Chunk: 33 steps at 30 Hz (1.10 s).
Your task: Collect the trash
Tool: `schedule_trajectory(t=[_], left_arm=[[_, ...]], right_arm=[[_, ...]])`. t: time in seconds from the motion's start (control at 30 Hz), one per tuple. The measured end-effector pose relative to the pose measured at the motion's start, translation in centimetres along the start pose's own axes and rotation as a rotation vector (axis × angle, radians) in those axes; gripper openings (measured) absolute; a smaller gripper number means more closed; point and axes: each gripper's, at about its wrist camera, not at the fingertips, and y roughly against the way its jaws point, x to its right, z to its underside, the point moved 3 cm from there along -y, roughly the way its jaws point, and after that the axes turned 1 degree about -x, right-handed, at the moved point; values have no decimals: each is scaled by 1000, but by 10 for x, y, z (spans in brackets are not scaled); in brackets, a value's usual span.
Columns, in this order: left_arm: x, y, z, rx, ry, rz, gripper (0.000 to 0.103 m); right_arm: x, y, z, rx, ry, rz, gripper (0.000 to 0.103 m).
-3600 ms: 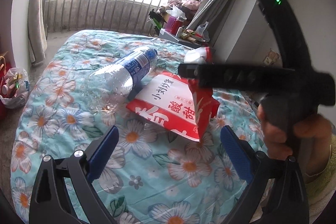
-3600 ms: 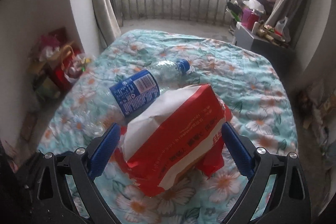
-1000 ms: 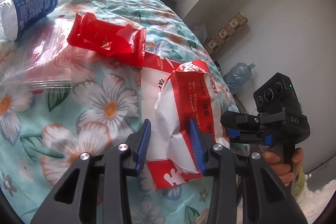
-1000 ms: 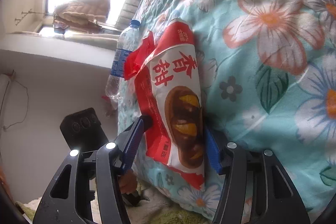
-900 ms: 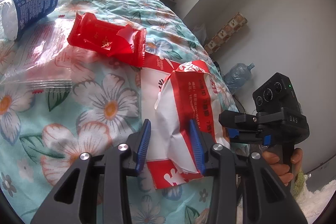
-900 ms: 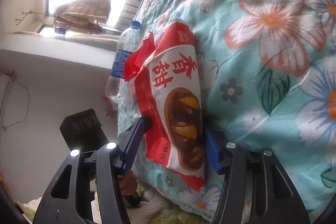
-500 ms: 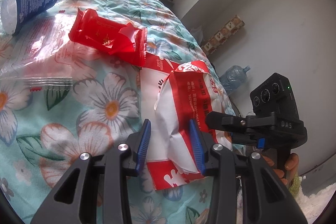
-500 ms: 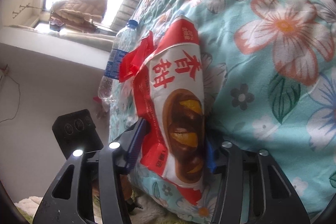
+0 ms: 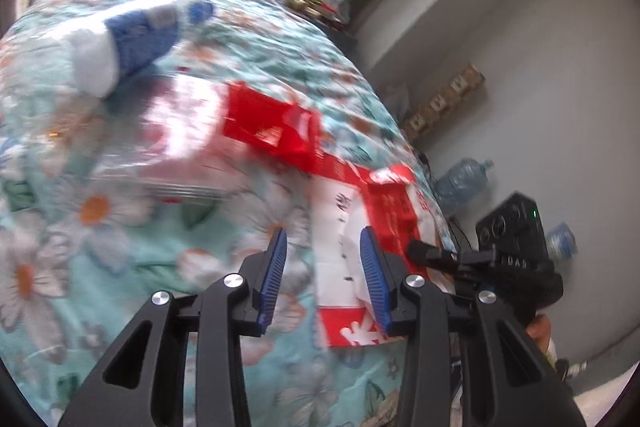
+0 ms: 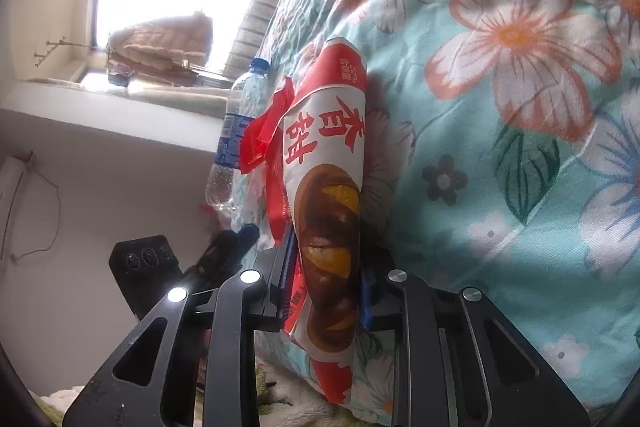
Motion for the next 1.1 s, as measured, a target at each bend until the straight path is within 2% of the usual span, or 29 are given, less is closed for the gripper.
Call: schedule_trajectory(t=[0.07, 0.13, 0.23, 0.37, 0.7, 0.83, 0.9, 1.0, 1.07, 1.1], left_arm=[[-18, 10, -4, 32, 86, -17, 49], [-35, 16, -8, 57, 183, -13, 52], [-64, 21, -12, 84, 375, 52, 54], [-90, 17, -16, 113, 569, 137, 54], [-114, 11, -22, 189, 753, 181, 54], [-112, 10, -25, 200, 788, 114, 53], [-106, 6, -27, 197, 779, 47, 48], [-97, 1, -29, 205, 750, -40, 38], [-91, -2, -31, 210, 713, -109, 26], [-87, -2, -31, 214, 692, -127, 25]], right_arm=[[5, 3, 0, -2, -11, -13, 24], [8, 4, 1, -3, -20, -23, 25], [15, 4, 0, -6, -37, -42, 25], [22, 6, -2, -6, -39, -48, 25], [23, 5, -2, -7, -43, -41, 26], [22, 5, -2, -6, -43, -38, 26], [19, 6, -1, -5, -42, -37, 26], [18, 7, 0, -3, -41, -35, 26], [18, 7, 0, -3, -41, -34, 26], [18, 7, 0, -4, -42, -35, 26]])
